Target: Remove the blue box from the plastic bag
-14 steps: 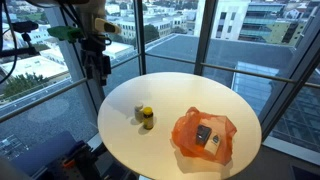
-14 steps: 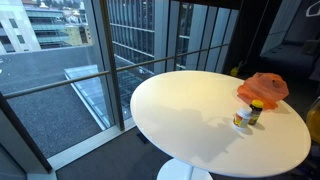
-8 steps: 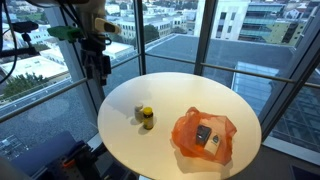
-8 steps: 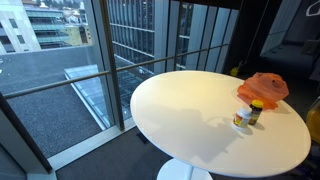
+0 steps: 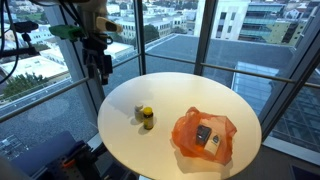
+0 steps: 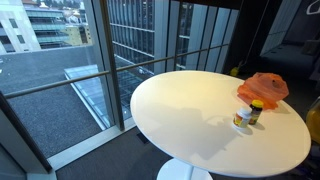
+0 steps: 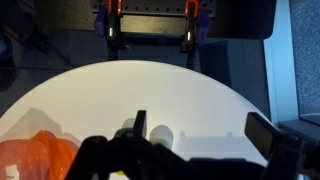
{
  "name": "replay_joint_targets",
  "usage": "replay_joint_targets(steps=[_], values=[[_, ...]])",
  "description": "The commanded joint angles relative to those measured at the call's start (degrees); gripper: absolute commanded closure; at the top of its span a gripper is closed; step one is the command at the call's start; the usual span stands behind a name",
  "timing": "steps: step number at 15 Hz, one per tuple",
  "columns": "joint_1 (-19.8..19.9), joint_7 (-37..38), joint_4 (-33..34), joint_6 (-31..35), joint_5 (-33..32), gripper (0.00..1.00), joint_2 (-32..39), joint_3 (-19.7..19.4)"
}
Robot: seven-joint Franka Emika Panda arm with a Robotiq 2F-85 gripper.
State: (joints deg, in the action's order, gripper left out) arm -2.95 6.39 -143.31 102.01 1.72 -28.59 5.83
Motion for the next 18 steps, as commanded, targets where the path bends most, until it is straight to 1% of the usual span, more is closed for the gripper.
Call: replay_joint_targets(steps=[1,6,13,18], values=[[0.8,0.4,2.8,0.1,-0.1,0.00,1.5,-1.2],[3.4,0.7,6.1,1.9,-0.3,0.00,3.8,-3.6],[7.8,0.4,11.8,8.5,0.2,0.00,10.3,-8.6],[10.6,-0.5,15.5,12.8,1.3,0.00,15.3,-12.8]])
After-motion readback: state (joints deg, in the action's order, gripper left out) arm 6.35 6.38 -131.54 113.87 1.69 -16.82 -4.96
